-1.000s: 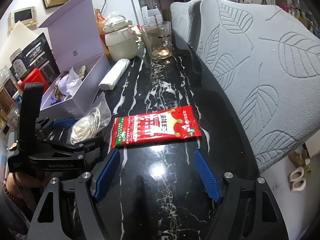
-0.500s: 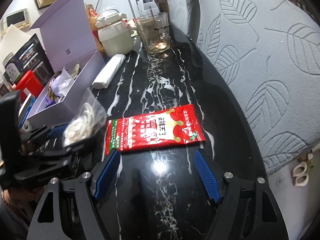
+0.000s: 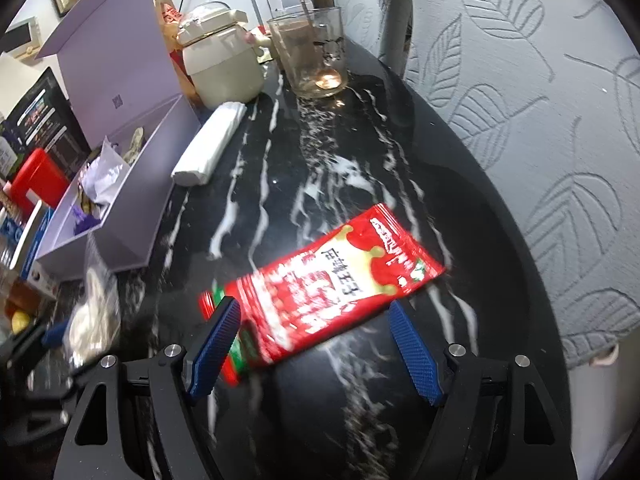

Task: Organize soft objects
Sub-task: 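Grasp the red spicy-snack packet with the right gripper while the left holds the bag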

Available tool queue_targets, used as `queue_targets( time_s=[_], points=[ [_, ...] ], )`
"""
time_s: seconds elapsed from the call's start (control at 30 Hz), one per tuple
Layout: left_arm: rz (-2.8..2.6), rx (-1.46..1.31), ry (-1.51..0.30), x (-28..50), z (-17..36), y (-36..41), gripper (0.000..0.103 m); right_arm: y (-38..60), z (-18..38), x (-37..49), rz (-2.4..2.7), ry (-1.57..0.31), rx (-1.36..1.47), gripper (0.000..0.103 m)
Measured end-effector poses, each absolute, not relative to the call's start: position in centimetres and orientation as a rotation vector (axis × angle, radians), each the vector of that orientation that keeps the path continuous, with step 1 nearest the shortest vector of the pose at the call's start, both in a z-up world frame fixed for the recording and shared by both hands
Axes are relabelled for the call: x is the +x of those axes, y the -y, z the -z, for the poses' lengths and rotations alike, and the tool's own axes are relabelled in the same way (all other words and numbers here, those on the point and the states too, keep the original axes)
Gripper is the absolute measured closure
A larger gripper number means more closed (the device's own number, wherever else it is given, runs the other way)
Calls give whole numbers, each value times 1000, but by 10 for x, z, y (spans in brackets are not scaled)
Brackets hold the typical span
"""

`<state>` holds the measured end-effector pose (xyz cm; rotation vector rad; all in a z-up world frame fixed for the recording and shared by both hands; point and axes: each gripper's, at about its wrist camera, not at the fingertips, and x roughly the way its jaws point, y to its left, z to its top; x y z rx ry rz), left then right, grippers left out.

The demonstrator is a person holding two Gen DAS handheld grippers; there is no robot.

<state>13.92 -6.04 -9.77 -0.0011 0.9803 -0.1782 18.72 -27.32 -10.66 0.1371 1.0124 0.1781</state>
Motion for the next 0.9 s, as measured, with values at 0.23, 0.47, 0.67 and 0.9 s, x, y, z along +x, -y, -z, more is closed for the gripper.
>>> queue_targets(
  time_s=[0.23, 0.47, 0.67, 0.9],
  points=[
    [139, -39, -981, 134, 98, 42, 40, 243, 108, 204, -170, -1002, 67, 23],
    [119, -59, -966, 130, 94, 30, 40, 231, 110, 196, -168, -955, -14, 40],
    [118, -73, -961, 125, 92, 26, 40, 234, 109, 173, -225, -948, -17, 50],
    [125, -59, -964, 109, 91, 27, 40, 236, 105, 122, -290, -959, -47, 51]
  ],
)
